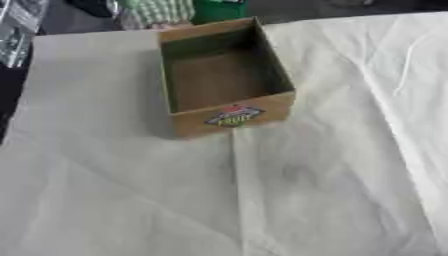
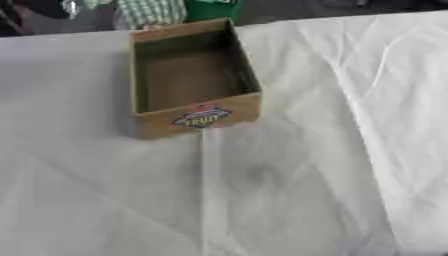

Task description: Pick up objects on the table and place them in the box.

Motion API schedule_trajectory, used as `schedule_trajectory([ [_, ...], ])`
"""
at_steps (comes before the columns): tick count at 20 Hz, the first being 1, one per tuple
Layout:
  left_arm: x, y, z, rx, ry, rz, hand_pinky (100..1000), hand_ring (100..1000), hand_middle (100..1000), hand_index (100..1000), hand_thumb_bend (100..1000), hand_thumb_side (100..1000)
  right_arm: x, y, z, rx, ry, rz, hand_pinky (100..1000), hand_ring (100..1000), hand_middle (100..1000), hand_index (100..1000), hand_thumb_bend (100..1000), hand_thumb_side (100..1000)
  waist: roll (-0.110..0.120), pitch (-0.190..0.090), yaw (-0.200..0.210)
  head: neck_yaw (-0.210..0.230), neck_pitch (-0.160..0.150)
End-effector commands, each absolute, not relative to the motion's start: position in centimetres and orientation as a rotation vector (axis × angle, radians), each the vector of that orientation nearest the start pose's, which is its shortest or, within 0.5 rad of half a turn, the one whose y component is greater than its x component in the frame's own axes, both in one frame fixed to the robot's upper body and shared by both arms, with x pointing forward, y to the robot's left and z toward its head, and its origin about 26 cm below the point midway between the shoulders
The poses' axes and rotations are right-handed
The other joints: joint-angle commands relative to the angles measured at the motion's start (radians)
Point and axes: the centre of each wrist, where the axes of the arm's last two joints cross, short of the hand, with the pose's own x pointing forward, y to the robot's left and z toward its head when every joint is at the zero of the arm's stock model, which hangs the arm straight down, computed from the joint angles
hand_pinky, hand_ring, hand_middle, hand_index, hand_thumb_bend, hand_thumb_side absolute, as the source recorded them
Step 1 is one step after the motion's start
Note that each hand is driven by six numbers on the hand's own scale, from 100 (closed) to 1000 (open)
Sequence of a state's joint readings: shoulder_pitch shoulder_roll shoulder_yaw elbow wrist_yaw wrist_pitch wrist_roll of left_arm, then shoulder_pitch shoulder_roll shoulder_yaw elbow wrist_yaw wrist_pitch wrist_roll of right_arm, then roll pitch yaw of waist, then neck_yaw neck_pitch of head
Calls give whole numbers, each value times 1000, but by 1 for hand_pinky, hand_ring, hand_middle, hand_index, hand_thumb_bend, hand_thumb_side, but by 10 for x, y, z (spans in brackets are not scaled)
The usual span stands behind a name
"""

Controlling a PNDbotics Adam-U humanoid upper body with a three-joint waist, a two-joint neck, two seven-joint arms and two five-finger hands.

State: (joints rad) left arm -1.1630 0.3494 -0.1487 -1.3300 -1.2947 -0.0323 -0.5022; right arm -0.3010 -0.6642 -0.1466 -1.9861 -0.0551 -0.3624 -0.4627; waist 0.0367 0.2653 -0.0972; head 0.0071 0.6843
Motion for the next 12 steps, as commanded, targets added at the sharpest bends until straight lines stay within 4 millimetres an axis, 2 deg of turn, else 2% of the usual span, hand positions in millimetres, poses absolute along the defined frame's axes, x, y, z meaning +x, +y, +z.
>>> schedule_trajectory([
  [1, 420, 137, 373, -2037, 2231, 1896, 443, 494, 392, 608, 100, 279, 288, -335, 270, 664, 3368, -125, 818, 671, 708, 864, 100, 563, -4, -14, -12, 24, -11],
  [5, 427, 109, 359, -2060, 2196, 1866, 436, 492, 402, 619, 100, 278, 289, -332, 273, 625, 3368, -120, 819, 671, 708, 864, 100, 564, -1, -8, -36, 51, -23],
  [12, 440, 86, 325, -2125, 2029, 1974, 436, 507, 427, 636, 100, 276, 290, -330, 274, 600, 3369, -108, 819, 671, 708, 865, 100, 563, 0, -3, -46, 63, -35],
])
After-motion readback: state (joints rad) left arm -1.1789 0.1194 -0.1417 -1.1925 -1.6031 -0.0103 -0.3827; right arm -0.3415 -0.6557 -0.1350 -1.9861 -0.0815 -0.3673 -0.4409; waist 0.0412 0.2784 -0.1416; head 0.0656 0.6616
